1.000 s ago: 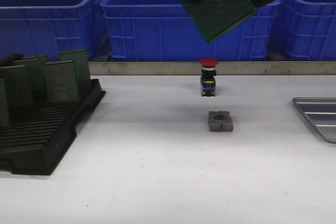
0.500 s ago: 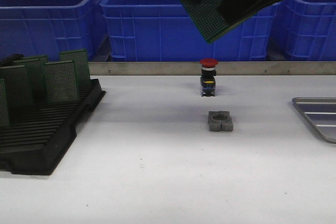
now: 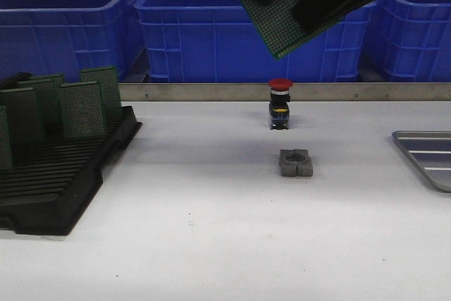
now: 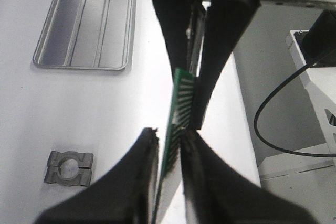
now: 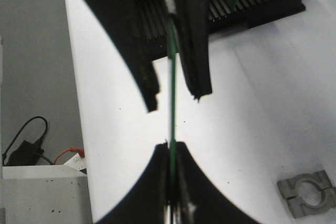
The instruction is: Place circuit board on tray
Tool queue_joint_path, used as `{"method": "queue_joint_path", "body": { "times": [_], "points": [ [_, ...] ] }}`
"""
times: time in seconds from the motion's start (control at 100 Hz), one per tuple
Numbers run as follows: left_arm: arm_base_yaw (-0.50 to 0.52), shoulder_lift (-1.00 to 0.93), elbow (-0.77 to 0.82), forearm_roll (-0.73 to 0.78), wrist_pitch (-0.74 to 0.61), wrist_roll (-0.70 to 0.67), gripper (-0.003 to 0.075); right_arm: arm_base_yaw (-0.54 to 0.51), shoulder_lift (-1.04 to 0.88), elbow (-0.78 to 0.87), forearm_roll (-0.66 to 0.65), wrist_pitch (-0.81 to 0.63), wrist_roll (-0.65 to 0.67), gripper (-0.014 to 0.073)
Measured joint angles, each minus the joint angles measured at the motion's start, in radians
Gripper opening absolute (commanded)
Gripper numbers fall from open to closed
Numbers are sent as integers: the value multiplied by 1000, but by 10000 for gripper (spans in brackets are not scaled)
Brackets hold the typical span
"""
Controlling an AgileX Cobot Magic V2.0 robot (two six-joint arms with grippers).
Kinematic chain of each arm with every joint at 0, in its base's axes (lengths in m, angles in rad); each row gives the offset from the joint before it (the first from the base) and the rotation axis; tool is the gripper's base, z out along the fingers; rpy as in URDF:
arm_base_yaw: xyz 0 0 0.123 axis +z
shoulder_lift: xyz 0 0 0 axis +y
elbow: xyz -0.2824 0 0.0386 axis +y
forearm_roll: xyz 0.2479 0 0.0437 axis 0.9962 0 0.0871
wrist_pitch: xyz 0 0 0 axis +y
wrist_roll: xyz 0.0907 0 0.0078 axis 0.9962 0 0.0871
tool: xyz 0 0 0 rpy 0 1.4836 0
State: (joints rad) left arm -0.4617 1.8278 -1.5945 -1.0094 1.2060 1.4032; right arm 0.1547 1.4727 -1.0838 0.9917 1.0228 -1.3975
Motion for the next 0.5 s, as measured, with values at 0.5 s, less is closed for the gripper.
{"method": "queue_joint_path", "body": {
  "times": [0.5],
  "points": [
    [0,0,0,-4,6,-2,547,-17,-15,-65,-166,1,159,-69]
  ]
}}
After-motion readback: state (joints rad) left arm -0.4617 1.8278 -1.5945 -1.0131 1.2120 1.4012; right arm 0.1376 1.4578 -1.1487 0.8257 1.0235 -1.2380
